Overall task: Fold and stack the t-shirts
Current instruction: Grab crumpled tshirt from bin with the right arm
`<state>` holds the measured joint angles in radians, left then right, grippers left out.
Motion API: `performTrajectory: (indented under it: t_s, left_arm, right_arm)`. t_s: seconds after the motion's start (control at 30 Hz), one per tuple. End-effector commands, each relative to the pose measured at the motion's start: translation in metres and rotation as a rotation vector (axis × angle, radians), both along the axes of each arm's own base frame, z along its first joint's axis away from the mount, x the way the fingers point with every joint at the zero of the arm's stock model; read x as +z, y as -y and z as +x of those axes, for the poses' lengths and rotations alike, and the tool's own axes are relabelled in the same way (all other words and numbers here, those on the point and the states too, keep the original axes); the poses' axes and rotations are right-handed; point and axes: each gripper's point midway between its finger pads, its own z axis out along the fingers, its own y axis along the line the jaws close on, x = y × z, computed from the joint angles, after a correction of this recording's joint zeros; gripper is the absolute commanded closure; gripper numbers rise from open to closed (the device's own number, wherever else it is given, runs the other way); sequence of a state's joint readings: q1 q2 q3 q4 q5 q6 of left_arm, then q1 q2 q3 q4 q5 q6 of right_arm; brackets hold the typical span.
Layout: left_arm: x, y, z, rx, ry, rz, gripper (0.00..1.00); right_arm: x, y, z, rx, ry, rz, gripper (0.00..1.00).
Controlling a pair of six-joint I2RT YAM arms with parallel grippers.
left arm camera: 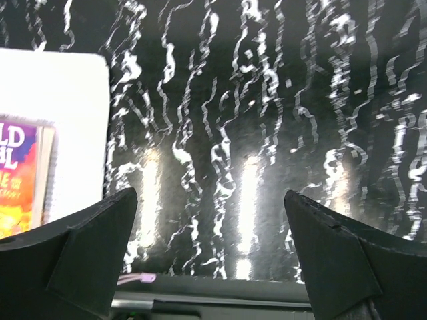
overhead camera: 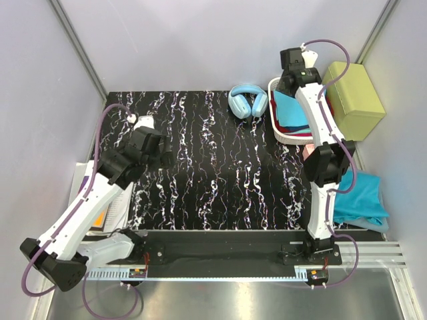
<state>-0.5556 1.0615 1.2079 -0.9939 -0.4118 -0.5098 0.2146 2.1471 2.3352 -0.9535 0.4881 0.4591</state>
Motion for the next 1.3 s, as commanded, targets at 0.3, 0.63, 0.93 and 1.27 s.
performTrajectory:
  t_s: [0.3, 0.63, 0.93, 1.27]
  left_arm:
    - [-0.018, 0.004, 0.009, 0.038, -0.081, 0.044, 0.01]
    - [-0.029, 0.015, 0.018, 0.029, -0.108, 0.032, 0.01]
    - [-0.039, 0.014, 0.018, 0.017, -0.118, 0.053, 0.01]
    - [-0.045, 0.017, 0.02, 0.007, -0.142, 0.064, 0.01]
  right_arm:
    - [-0.012, 0.137, -0.006, -0.264, -0.034, 0.105, 0.38]
    - [-0.031, 0.15, -0.016, -0.264, -0.07, 0.183, 0.39]
    - [-0.047, 0.147, -0.016, -0.253, -0.106, 0.191, 0.44]
    - [-0.069, 0.166, -0.006, -0.288, -0.129, 0.206, 0.48]
